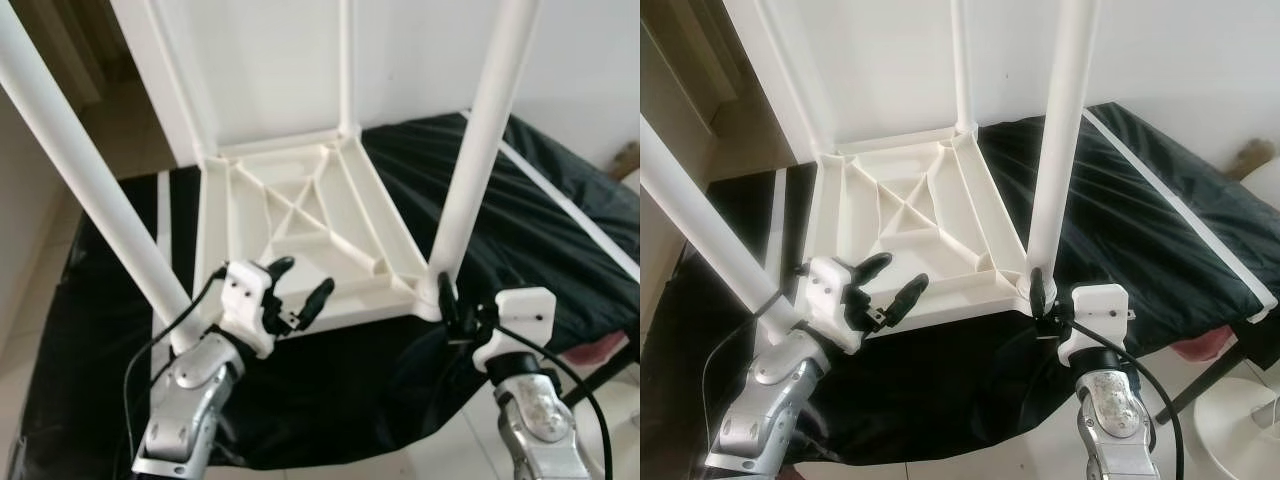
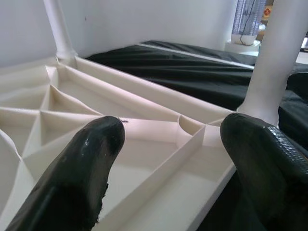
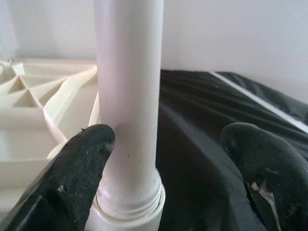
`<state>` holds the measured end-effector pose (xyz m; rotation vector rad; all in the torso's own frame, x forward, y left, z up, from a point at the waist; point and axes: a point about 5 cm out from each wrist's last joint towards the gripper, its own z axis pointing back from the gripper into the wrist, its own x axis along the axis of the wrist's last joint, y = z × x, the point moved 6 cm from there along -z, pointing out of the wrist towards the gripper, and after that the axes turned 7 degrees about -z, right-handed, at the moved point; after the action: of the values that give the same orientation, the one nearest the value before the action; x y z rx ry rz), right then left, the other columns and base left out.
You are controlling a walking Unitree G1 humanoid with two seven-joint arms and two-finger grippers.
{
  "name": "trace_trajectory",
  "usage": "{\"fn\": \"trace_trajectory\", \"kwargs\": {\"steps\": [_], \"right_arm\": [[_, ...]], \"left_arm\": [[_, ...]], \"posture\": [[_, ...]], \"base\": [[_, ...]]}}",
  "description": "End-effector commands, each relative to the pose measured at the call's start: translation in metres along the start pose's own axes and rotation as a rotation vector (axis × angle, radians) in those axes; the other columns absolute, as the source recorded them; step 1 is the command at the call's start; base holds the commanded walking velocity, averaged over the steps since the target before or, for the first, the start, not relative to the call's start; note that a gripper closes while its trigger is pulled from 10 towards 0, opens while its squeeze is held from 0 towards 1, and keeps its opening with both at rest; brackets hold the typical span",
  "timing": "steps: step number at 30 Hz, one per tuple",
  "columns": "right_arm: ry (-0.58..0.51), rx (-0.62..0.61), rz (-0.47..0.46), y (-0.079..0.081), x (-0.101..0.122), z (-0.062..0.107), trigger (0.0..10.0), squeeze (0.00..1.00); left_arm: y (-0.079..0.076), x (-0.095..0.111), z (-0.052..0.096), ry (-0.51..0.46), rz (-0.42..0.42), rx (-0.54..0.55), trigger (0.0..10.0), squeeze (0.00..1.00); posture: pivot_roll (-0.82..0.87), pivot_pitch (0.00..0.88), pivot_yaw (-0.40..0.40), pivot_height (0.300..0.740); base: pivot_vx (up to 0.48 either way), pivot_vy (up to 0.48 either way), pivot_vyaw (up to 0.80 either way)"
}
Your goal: Building children table
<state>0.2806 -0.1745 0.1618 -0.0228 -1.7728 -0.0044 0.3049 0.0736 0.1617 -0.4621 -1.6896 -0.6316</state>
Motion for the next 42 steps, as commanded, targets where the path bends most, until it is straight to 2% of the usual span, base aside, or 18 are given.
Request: {"fn": "trace_trajectory", "kwargs": {"steps": [1,9,12,15,18,22,23,31,36,40,41,42], "right_arm": [[0.029,0.022,-0.009,0.004,-0.004,0.001,10.0,0.0],[0.047,0.041,-0.006,0.006,-0.015,-0.006,10.0,0.0],[0.056,0.121,-0.003,0.01,-0.019,-0.018,10.0,0.0],[0.065,0.153,0.0,0.012,-0.022,-0.02,10.0,0.0],[0.1,0.198,0.013,0.01,-0.033,-0.027,10.0,0.0],[0.107,0.204,0.013,0.009,-0.035,-0.029,10.0,0.0],[0.116,0.236,0.035,0.01,-0.039,-0.033,10.0,0.0],[0.1,0.292,0.085,0.011,-0.04,-0.05,10.0,0.0],[0.093,0.333,0.08,0.011,-0.039,-0.065,10.0,0.0],[0.089,0.357,0.088,0.012,-0.039,-0.068,10.0,0.0],[0.088,0.356,0.101,0.011,-0.041,-0.072,2.9,0.0],[0.088,0.356,0.101,0.011,-0.041,-0.072,2.9,0.0]], "left_arm": [[0.002,0.001,0.001,0.016,0.004,0.001,10.0,0.0],[0.0,-0.006,-0.008,0.04,-0.006,0.004,10.0,0.0],[-0.003,0.004,-0.019,0.007,-0.006,-0.034,10.0,0.0],[-0.006,0.007,-0.021,-0.004,0.005,-0.047,10.0,0.0],[-0.025,0.007,-0.021,0.012,0.007,-0.148,10.0,0.0],[-0.029,0.006,-0.021,0.022,0.0,-0.177,10.0,0.0],[-0.033,0.01,-0.022,0.018,0.025,-0.204,10.0,0.0],[-0.037,0.014,-0.028,0.009,0.119,-0.189,10.0,0.0],[-0.042,0.012,-0.032,0.022,0.067,-0.212,10.0,0.0],[-0.045,0.013,-0.033,0.018,0.062,-0.225,10.0,0.0],[-0.045,0.014,-0.034,0.022,0.058,-0.221,10.0,0.0],[-0.045,0.014,-0.034,0.022,0.058,-0.221,10.0,0.0]], "posture": [[-0.03,0.0,0.065,0.74],[-0.04,0.0,0.065,0.74],[-0.03,0.0,0.062,0.74],[-0.03,0.0,0.062,0.74],[-0.03,0.0,0.063,0.74],[-0.03,0.0,0.063,0.74],[-0.02,0.0,0.05,0.74],[-0.02,0.0,0.048,0.74],[-0.01,0.0,0.042,0.74],[-0.01,0.0,0.042,0.74],[-0.01,0.0,0.04,0.74],[-0.01,0.0,0.04,0.74]], "base": [[0.0,0.0,0.0],[0.0,0.0,0.0],[0.0,0.0,0.0],[0.0,0.0,0.0],[0.0,0.0,0.0],[0.0,0.0,0.0],[0.0,0.0,0.0],[0.0,0.0,0.0],[0.0,0.0,0.0],[0.0,0.0,0.0],[0.0,0.0,0.0],[0.0,0.0,0.0]]}}
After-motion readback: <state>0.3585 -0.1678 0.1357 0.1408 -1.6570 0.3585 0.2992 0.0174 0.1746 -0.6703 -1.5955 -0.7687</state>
